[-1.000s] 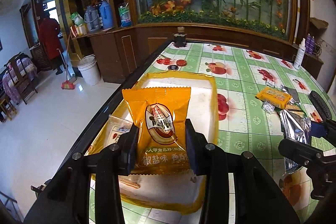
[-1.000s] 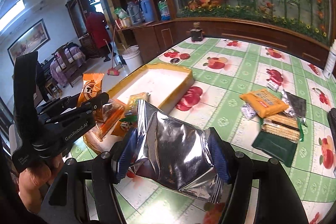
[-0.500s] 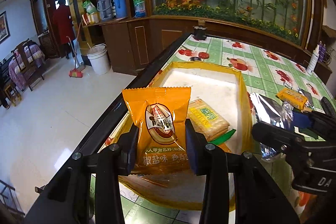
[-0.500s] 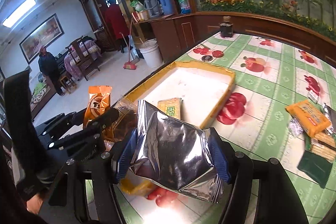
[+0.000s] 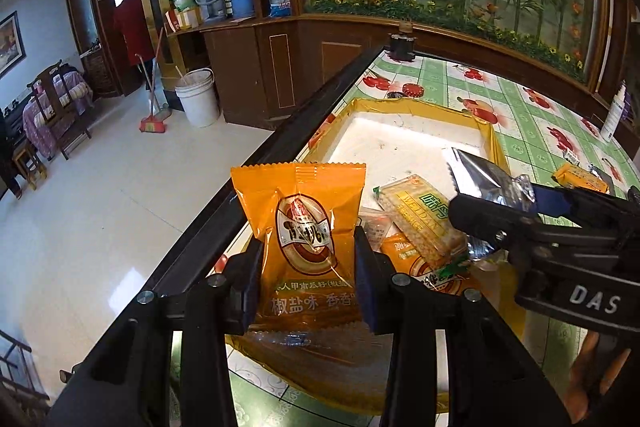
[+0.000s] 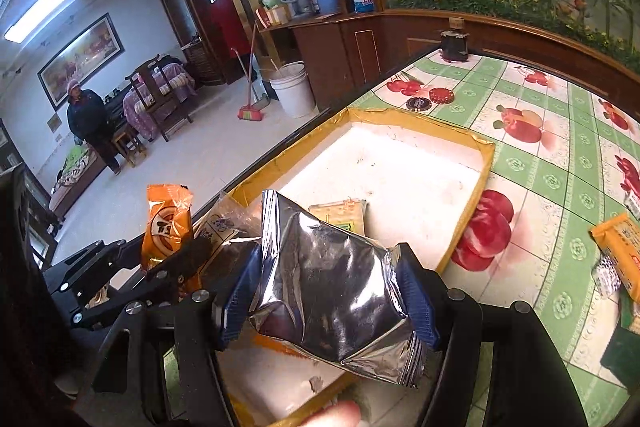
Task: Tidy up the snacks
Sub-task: 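Open both tools to drop the two bags into the tray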
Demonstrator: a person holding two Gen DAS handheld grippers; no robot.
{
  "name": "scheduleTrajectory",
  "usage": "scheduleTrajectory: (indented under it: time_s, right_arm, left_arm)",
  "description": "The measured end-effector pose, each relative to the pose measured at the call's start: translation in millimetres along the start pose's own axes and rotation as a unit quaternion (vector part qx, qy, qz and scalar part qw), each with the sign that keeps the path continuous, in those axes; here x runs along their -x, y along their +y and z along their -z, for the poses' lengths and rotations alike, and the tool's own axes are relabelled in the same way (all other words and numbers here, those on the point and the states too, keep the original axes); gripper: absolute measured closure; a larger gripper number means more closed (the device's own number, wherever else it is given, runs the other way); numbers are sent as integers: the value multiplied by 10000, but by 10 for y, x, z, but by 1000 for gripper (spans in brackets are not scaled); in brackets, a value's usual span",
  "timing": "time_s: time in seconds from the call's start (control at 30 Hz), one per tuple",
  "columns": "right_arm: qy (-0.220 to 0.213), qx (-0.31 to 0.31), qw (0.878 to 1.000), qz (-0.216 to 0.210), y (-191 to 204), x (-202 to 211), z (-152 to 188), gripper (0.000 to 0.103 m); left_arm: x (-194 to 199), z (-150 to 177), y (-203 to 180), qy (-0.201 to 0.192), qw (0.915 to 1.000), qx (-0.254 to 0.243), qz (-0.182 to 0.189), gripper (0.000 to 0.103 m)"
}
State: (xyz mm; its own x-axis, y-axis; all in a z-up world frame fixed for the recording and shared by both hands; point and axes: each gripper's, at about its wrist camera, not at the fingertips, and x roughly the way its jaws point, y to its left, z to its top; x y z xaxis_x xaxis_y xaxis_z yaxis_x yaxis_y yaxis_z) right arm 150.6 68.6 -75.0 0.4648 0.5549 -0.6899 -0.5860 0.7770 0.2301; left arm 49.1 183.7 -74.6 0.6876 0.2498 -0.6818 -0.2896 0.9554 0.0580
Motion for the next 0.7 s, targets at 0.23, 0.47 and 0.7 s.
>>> scheduleTrajectory:
  time_s: [0.23,0.47,0.7]
  right_arm:
    - [-30,105,9999,84,15,-122,-95,35]
    - [-142,208,9995,200,39,-108,-129,27]
    - [-400,247,9985,270,21,144,-132,20]
  left_arm:
    - [-14,-19,12,-19,10000,-16,-45,63]
    - [-1,-47,47,-9,9999,70,-79,47]
    - [166,-83,71,-235,9995,152,-169,25]
